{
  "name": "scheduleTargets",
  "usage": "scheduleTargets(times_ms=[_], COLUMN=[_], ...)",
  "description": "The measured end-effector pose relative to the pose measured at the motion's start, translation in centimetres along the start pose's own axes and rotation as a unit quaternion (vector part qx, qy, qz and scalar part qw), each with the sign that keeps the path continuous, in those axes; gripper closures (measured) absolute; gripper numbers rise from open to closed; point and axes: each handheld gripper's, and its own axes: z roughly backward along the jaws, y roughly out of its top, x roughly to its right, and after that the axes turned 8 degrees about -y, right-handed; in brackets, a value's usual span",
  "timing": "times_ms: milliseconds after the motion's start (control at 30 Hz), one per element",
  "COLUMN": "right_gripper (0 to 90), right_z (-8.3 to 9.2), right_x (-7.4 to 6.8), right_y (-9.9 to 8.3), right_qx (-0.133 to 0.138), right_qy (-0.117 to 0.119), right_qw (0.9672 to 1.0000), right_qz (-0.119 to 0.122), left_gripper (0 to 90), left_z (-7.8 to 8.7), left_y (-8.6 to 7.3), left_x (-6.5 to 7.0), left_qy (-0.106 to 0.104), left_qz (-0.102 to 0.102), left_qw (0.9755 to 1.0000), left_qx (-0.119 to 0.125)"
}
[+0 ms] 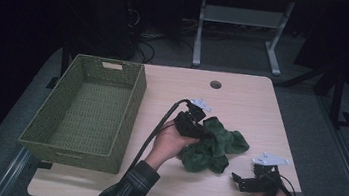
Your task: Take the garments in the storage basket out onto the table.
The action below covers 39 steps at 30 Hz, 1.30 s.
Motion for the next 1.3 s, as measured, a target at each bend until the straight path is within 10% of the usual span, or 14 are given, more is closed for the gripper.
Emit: scheduleTargets(times_ms=[733, 1000, 1300], right_gripper=[1.7, 1.7, 1.7], right_z=[0.0, 0.0, 0.0], right_x=[0.0, 0.0, 0.0], right_y=[0.0, 0.0, 0.0], right_qx=[0.0, 0.0, 0.0], right_qy=[0.0, 0.001, 0.0], right_qw=[1.0, 1.0, 1.0], right_qz=[-0.001, -0.001, 0.0], left_gripper=[83.4, 59.5, 61.5], left_z=[-5.3, -3.3, -0.3], left_y=[-1.9, -1.2, -2.1], left_x=[-2.7, -1.0, 2.2], left_qy=[0.017, 0.031, 0.027], left_qz=[-0.001, -0.03, -0.043], left_qw=[0.9982, 0.9976, 0.998], left_qx=[-0.057, -0.054, -0.037])
